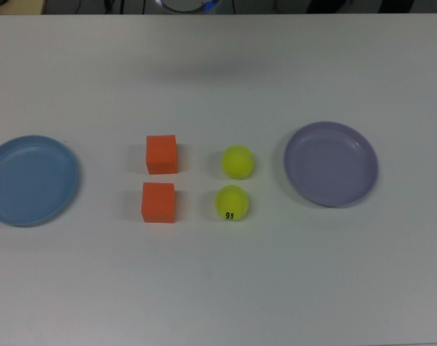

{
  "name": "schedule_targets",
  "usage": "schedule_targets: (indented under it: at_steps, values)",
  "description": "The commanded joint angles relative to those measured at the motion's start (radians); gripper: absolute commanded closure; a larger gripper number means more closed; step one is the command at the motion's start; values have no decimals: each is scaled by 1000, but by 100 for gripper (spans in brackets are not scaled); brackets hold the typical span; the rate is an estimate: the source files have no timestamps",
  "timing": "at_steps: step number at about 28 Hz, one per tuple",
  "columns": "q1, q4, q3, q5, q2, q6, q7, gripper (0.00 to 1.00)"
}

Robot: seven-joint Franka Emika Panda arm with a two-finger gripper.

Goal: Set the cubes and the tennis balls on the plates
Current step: 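Lower the gripper and grasp the first orange cube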

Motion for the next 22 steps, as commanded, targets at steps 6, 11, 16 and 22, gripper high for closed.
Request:
schedule_targets:
  at_steps: [6,11,16,22]
  values:
    - [187,-27,36,-49,324,402,164,0]
    - [226,-28,36,-78,399,472,194,0]
    - [247,-45,33,-120,468,612,200,0]
    - [238,-47,21,-236,507,693,238,0]
